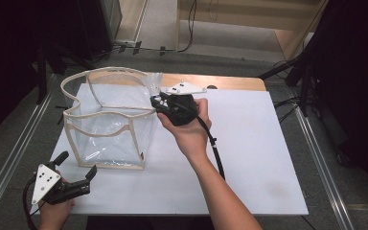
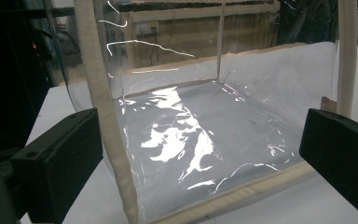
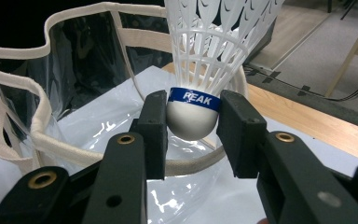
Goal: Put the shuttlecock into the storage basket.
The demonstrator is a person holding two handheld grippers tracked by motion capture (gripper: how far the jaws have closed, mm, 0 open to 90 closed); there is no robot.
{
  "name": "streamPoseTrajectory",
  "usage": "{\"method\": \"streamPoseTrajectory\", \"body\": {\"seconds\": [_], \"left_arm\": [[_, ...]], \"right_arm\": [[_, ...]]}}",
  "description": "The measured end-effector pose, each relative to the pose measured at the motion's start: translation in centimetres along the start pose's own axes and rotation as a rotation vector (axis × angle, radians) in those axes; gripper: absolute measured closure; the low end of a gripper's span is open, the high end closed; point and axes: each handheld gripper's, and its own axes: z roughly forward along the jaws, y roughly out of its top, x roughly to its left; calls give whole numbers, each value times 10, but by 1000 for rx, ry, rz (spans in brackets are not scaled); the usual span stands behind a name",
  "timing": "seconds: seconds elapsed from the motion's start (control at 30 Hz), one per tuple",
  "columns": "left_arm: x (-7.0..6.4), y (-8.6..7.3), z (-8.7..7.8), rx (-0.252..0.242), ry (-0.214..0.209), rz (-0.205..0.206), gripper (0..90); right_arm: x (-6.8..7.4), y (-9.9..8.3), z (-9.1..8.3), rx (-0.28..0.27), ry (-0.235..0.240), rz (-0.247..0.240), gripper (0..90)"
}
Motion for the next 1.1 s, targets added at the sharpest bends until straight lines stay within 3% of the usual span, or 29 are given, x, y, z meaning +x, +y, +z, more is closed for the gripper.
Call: {"method": "streamPoseTrajectory", "body": {"seconds": [0.13, 0.23, 0.4, 0.53, 0.63, 1.1], "left_arm": [[0, 0, 0, 0, 0, -1, 0], [0, 0, 0, -1, 0, -1, 0], [0, 0, 0, -1, 0, -1, 0], [0, 0, 0, 0, 0, -1, 0], [0, 0, 0, 0, 1, 0, 0], [0, 0, 0, 2, 2, 3, 0]], "right_arm": [[-1, 0, -1, -12, 11, 10, 585], [-1, 1, -4, -26, -9, 1, 358], [0, 2, -10, -23, -20, -23, 123], [-2, 2, -14, -38, 28, -29, 13], [-4, -1, -16, -37, 53, -27, 0], [-15, -20, -22, -26, 33, -35, 0]]}}
